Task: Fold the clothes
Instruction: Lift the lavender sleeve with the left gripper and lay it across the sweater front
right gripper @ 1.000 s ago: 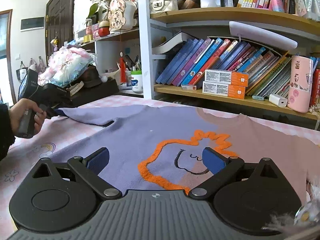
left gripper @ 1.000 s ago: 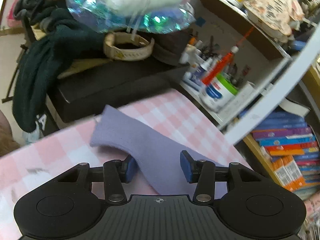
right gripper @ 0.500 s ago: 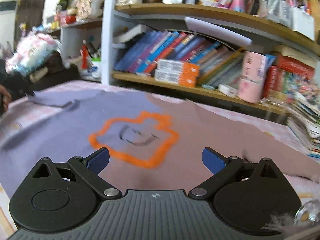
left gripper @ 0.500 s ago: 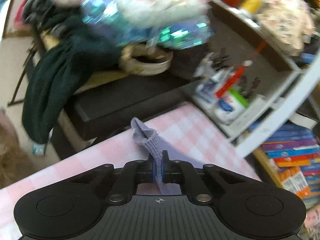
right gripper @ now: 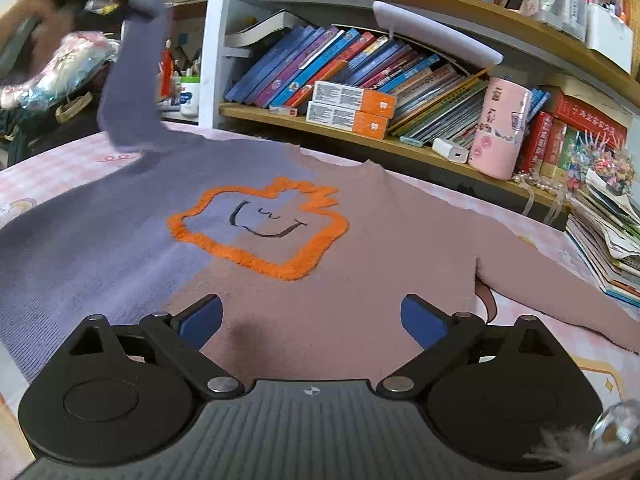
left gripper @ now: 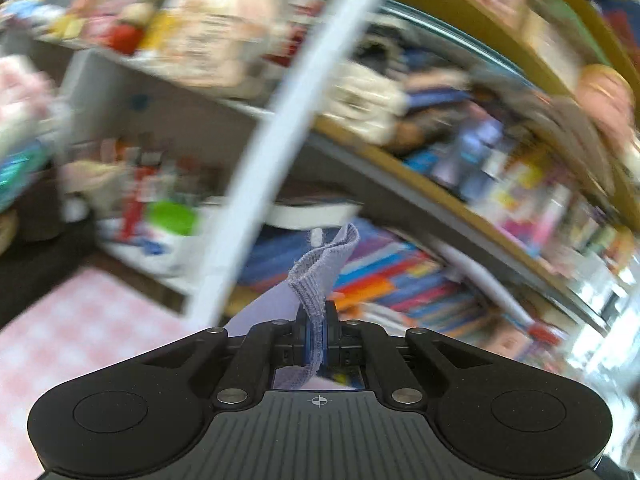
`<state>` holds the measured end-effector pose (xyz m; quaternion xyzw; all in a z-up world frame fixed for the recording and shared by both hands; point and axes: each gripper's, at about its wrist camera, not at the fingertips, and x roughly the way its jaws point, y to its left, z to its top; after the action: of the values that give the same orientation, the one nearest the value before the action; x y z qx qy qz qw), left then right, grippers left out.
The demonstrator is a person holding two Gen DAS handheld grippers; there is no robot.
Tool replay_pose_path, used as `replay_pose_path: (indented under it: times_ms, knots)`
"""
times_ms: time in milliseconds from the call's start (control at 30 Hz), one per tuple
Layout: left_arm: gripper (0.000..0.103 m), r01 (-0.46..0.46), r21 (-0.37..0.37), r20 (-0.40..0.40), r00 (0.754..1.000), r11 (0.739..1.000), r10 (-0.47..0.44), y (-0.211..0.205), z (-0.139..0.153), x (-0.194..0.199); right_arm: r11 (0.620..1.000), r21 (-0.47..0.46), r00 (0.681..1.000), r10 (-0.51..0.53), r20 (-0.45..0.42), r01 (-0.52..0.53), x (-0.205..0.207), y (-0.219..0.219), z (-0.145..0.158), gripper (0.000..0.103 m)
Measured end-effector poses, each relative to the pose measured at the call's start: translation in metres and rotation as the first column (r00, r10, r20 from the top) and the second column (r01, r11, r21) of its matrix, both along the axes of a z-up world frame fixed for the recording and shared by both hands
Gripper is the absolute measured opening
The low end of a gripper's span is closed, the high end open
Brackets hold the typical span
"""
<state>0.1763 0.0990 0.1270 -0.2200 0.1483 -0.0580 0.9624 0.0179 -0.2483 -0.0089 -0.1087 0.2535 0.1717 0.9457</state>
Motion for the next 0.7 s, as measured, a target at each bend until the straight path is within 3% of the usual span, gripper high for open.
replay_pose_path:
  times_ms: [133,267,467,633,700]
  knots:
    - [0.003,0.083,0.009,-0.001,0.997,0.996,-0.083,-0.043,0.013,0.025,1.000,0.008,1.000,-0.002,-0.001,0.002,0.001,-0.001,0.001,0.097]
    - [0.003,0.146,-0.009,-0.021,0.989,0.989,-0.146,-0.079,0.007,0.041,1.000,0.011,1.000,0.000,0.005,0.000,0.000,-0.001,0.001,0.097]
    - [0.003,0.224,-0.044,-0.096,0.969,0.974,-0.227,-0.133,-0.029,0.062,1.000,0.024,1.000,0.004,0.002,-0.004,0.000,-0.003,0.002,0.097]
    - [0.004,0.251,0.023,-0.168,0.955,0.968,-0.244,-0.177,-0.066,0.068,0.999,0.032,1.000,0.005,0.001,-0.005,0.000,-0.004,0.003,0.097]
    - [0.013,0.279,0.012,-0.208,0.940,0.960,-0.270,-0.185,-0.074,0.069,0.999,0.033,1.000,0.007,-0.001,-0.007,0.000,-0.004,0.003,0.097]
